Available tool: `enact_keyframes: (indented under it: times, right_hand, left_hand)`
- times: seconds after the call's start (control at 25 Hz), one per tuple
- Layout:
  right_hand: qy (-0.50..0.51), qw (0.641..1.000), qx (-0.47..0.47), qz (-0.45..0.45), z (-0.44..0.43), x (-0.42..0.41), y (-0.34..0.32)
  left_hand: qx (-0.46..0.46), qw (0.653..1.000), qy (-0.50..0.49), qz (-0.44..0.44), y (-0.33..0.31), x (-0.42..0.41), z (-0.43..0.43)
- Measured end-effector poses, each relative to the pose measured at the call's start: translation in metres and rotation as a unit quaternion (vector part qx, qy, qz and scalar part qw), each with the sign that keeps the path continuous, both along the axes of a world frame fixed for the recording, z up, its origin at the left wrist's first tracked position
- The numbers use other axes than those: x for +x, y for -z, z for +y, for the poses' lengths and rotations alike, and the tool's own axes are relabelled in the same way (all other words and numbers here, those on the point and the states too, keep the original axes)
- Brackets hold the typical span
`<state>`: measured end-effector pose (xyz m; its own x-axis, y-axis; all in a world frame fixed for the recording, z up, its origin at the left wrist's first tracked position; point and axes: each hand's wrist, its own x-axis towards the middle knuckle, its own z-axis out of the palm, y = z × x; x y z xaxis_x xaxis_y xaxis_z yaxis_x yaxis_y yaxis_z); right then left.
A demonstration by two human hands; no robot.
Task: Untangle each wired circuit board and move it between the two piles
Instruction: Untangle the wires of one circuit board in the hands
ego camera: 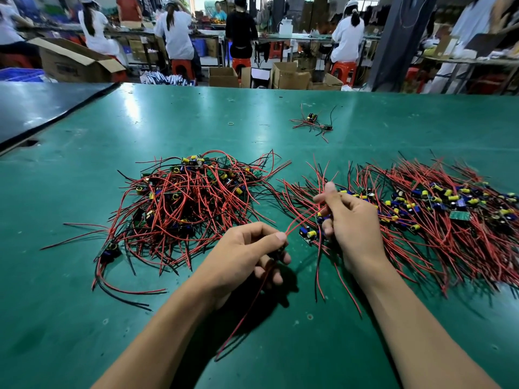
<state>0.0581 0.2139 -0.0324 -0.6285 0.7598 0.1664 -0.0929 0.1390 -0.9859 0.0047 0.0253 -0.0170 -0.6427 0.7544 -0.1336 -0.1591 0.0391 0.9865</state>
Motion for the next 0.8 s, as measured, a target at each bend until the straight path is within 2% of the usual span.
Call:
enact_keyframes:
  times: [0.08, 0.12, 0.24, 0.36, 0.44, 0.52, 0.6, 0.68, 0.8]
  right_hand:
    - [-0.027, 0.996, -0.082, 0.024, 0.002, 0.000, -0.005]
    - [-0.038, 0.996, -0.074, 0.017, 0.002, 0.001, -0.006]
    - [-0.096, 0.992, 0.076, -0.022, -0.012, 0.003, -0.007]
    - [-0.197, 0.950, 0.231, -0.066, -0.036, 0.006, -0.003]
    - [-0.240, 0.938, 0.236, -0.078, -0.052, 0.007, -0.002]
    - [-0.221, 0.945, 0.235, -0.059, -0.063, 0.006, -0.002]
    - [-0.217, 0.962, 0.164, -0.013, -0.067, 0.003, -0.005]
    - [-0.244, 0.969, -0.019, 0.039, -0.065, 0.000, -0.012]
    - [-0.278, 0.929, -0.238, 0.056, -0.056, 0.000, -0.024]
  left_hand:
    - [0.032, 0.998, -0.024, -0.041, -0.002, -0.002, 0.000]
    - [0.050, 0.996, -0.040, -0.054, -0.003, -0.003, 0.000]
    - [0.105, 0.987, -0.091, -0.084, -0.009, -0.007, -0.001]
    - [0.147, 0.973, -0.139, -0.112, -0.014, -0.011, -0.003]
    - [0.164, 0.964, -0.153, -0.147, -0.016, -0.012, -0.005]
    - [0.161, 0.963, -0.149, -0.158, -0.012, -0.013, -0.004]
    - [0.165, 0.963, -0.142, -0.160, -0.007, -0.015, -0.004]
    - [0.173, 0.967, -0.100, -0.157, -0.004, -0.016, -0.005]
    - [0.181, 0.969, -0.013, -0.166, -0.004, -0.016, -0.008]
